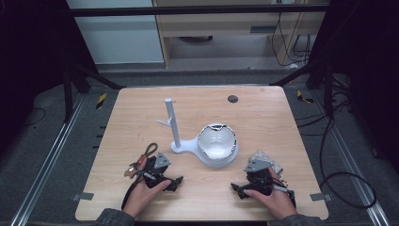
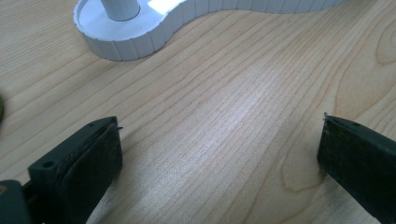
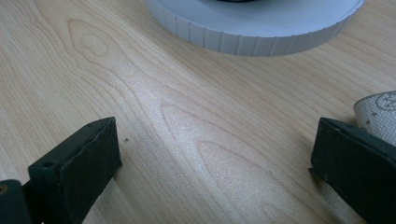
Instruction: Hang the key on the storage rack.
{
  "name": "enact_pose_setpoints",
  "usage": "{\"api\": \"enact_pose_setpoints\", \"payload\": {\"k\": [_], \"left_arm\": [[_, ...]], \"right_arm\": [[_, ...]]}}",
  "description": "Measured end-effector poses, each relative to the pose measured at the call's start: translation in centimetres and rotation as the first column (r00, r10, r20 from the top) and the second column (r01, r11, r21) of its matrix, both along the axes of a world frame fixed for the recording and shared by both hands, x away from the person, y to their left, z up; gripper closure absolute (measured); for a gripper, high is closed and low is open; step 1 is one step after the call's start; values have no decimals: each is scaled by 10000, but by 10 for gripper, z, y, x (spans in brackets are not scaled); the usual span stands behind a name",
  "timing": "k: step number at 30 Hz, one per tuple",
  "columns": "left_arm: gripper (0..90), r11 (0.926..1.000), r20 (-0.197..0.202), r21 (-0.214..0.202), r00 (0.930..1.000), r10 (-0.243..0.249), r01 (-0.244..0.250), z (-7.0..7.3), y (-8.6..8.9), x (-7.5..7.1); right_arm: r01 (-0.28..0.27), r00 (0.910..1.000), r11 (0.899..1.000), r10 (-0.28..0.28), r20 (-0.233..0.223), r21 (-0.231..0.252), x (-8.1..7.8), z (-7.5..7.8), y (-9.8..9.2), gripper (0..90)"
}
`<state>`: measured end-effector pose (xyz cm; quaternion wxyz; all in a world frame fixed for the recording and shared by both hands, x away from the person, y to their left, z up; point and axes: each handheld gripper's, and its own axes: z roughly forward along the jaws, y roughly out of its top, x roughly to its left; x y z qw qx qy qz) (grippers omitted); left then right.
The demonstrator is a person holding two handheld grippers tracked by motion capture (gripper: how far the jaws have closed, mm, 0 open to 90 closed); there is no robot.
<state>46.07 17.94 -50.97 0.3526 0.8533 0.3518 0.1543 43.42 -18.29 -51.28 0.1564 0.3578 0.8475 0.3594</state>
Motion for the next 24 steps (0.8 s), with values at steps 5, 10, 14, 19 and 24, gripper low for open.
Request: {"api": "enact_pose_setpoints", "payload": {"k": [5,10,14,19,24], "left_arm": [[2,10000,32,9,10000,-51,51,0,0,-1],[29,9994,-2,180,9996,-280,280,3,4,-4],[38,9989,-102,311,9993,-351,354,5,8,-7],[64,9994,-73,212,9996,-283,284,14,19,-10],[84,9959,-137,824,9991,391,-379,31,37,-3]], "right_arm": [[2,10000,10000,-2,15,-5,0,0,0,15],[-20,10000,10000,20,16,20,-1,0,-1,15],[-17,10000,10000,17,5,24,-2,0,-1,15],[-14,10000,10000,14,13,11,-2,0,-1,15],[-12,10000,10000,12,-12,-7,-3,0,-2,15]]}}
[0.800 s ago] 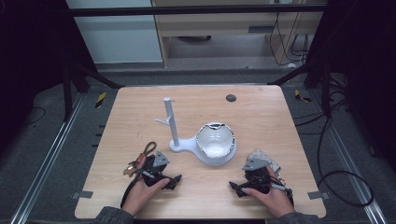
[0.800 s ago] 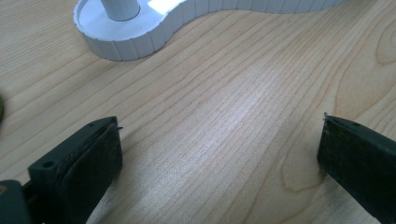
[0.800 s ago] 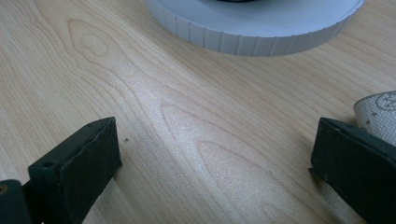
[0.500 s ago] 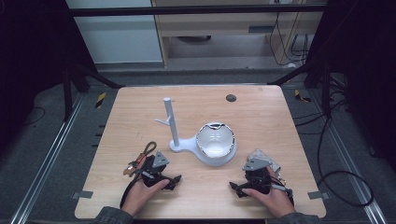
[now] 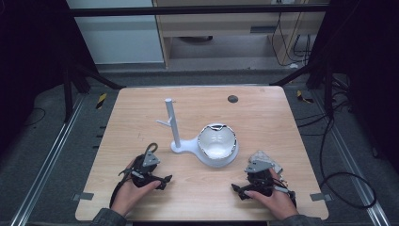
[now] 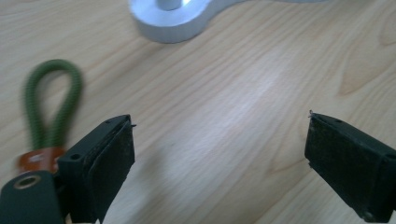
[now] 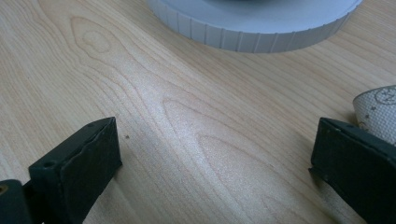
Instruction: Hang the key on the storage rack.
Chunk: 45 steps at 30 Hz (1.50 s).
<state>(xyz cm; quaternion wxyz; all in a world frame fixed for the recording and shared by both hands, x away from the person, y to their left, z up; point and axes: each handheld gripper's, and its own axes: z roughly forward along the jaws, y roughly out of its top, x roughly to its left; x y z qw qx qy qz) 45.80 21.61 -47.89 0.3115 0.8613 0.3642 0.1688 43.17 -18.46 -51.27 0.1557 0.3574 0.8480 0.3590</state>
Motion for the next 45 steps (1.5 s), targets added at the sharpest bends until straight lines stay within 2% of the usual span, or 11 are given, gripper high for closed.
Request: {"api": "enact_pose_setpoints", "payload": {"k": [5,6,10,13,14,17,18,24,27,30,45], "left_arm": [[95,9993,-52,154,9994,342,-341,14,16,7],[93,9971,-154,475,9981,596,-588,20,26,14],[140,9916,-400,785,9935,1065,-1032,26,43,27],[176,9915,-691,809,9918,1077,-1020,28,47,33],[238,9900,-916,1086,9907,1002,-901,28,48,39],[305,9866,-1020,1439,9905,925,-773,28,48,43],[318,9840,-1237,1636,9881,909,-700,27,46,47],[415,9847,-1723,1612,9806,936,-657,24,45,54],[467,9836,-2003,1660,9743,1033,-702,20,46,59],[510,9865,-2302,1451,9671,1081,-757,18,48,62],[574,9817,-2720,1733,9542,1247,-789,12,50,69]], "right_arm": [[-9,10000,10000,9,22,13,0,0,0,15],[-2,10000,10000,2,-6,-7,0,0,0,15],[-12,10000,10000,12,25,12,0,0,0,15],[-15,10000,10000,15,29,10,0,0,0,15],[-14,10000,10000,14,23,12,0,0,0,15],[-35,10000,10000,35,27,23,0,0,-1,15],[-59,10000,10000,59,33,5,0,0,-1,15],[-77,10000,10000,77,36,15,-1,0,-1,15],[-54,10000,10000,54,6,8,-1,0,-1,15],[-57,10000,10000,57,12,3,-1,0,-2,14],[-69,10000,10000,69,-6,8,-1,0,-2,14]]}}
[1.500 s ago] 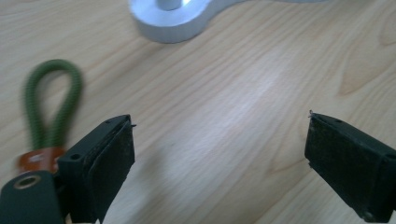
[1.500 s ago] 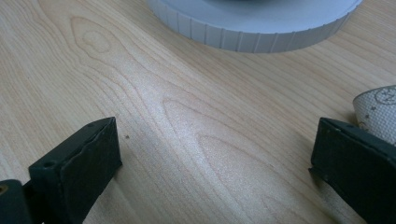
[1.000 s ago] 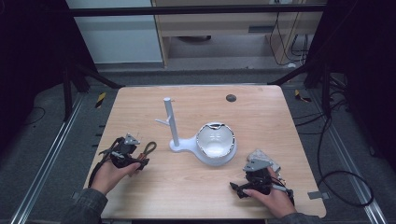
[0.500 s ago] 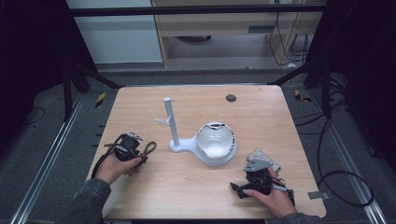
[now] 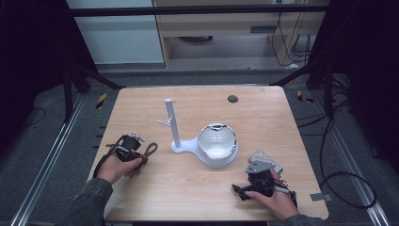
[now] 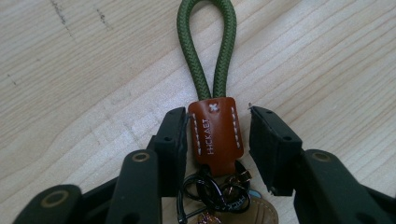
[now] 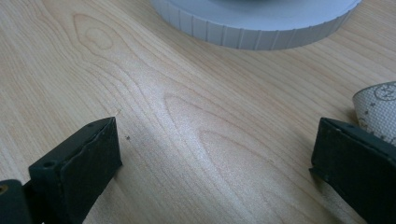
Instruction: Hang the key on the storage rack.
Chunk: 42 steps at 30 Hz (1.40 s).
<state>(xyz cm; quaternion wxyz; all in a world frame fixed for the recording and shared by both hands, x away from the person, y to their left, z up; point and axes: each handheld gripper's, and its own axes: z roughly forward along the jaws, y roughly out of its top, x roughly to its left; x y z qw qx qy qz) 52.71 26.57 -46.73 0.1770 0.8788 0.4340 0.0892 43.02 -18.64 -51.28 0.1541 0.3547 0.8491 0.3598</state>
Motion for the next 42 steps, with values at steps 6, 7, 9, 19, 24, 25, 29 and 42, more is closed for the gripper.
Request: {"api": "enact_pose_setpoints", "payload": {"k": [6,7,9,19,24,25,29,42], "left_arm": [[616,10000,-84,14,10000,33,-33,0,0,2],[626,10000,-85,41,10000,0,1,0,-1,3],[652,10000,-115,61,9999,-27,28,0,-1,3],[655,9995,-109,237,9997,-213,215,0,-3,3],[658,9996,326,82,9991,-279,277,6,1,-3],[658,9996,484,-10,9984,-280,280,8,2,-6],[658,9982,1250,-374,9913,-420,470,19,7,-21],[658,9806,2761,-1734,9603,-401,909,40,7,-57]], "right_arm": [[-14,10000,10000,14,-6,0,0,0,0,13],[-13,10000,10000,13,-5,0,0,0,0,14],[-14,10000,10000,14,-7,-1,0,0,0,13],[-22,10000,10000,22,35,-35,0,0,0,13],[-35,10000,10000,35,-2,-5,0,0,-1,13],[-37,10000,10000,37,-2,-2,0,0,-1,13],[-35,10000,10000,35,-4,-5,0,0,-1,13],[-28,10000,10000,28,-19,18,0,0,-1,10]]}}
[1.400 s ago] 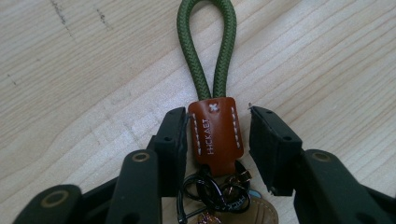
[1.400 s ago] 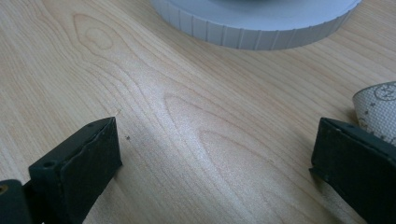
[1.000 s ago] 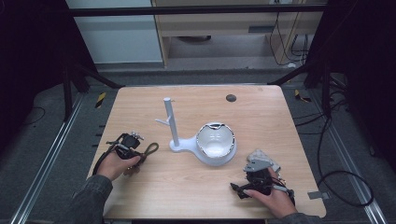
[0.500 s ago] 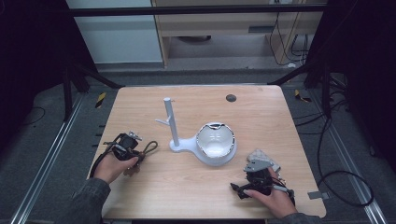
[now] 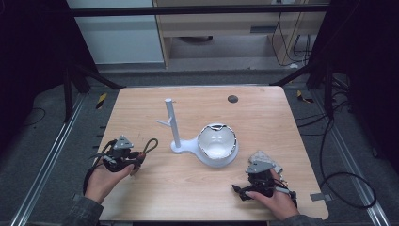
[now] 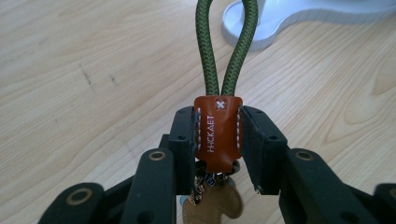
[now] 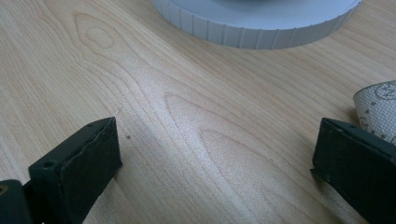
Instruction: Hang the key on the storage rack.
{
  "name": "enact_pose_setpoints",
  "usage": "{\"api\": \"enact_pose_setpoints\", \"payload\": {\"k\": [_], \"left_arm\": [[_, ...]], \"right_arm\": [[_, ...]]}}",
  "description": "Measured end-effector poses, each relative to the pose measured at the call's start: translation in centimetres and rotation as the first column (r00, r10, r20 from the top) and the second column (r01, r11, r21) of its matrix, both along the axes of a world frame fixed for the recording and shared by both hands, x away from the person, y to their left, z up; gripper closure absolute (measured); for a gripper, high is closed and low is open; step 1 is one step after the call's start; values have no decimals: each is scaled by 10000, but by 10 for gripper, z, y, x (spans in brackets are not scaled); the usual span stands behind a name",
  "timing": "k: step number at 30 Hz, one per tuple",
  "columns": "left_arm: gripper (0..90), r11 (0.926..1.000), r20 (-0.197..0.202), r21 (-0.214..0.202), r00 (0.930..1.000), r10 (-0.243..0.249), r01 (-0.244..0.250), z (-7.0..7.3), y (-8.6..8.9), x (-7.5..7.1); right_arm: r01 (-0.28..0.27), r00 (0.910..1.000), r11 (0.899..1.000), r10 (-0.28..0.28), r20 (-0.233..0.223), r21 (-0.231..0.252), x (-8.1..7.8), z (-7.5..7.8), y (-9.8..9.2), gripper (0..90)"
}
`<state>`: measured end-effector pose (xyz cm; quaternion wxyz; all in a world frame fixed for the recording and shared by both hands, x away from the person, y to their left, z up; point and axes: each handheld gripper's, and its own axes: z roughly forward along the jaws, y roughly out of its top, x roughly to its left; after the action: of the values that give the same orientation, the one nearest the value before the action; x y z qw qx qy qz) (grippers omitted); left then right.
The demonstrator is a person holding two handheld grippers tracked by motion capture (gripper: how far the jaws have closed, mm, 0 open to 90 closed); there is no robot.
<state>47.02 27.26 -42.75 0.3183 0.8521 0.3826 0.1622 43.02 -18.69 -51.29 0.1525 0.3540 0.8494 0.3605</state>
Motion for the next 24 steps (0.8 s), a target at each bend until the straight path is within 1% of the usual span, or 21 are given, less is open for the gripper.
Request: {"api": "enact_pose_setpoints", "payload": {"k": [5,7,9,13,14,16,20,24], "left_arm": [[659,9993,418,-374,9991,-72,88,5,-9,-5],[658,9985,641,-524,9979,-124,158,8,-12,-8],[659,9977,874,-637,9960,-185,241,12,-16,-11],[659,9954,1175,-869,9926,-298,402,19,-23,-18],[659,9946,1317,-919,9906,-368,492,22,-26,-21],[659,9937,1355,-983,9899,-408,545,23,-27,-22],[659,9919,1529,-1049,9867,-550,716,28,-33,-27],[659,9891,1697,-1202,9834,-644,855,34,-39,-30]], "right_arm": [[-3,10000,10000,3,3,-2,0,0,0,10],[-3,10000,10000,3,2,0,0,0,0,10],[-5,10000,10000,5,6,-3,0,0,0,10],[-1,10000,10000,1,0,0,0,0,0,10],[-9,10000,10000,9,17,-10,0,0,0,10],[-8,10000,10000,8,17,-9,0,0,0,10],[-2,10000,10000,2,4,1,0,0,0,10],[-2,10000,10000,2,2,-1,0,0,0,10]]}}
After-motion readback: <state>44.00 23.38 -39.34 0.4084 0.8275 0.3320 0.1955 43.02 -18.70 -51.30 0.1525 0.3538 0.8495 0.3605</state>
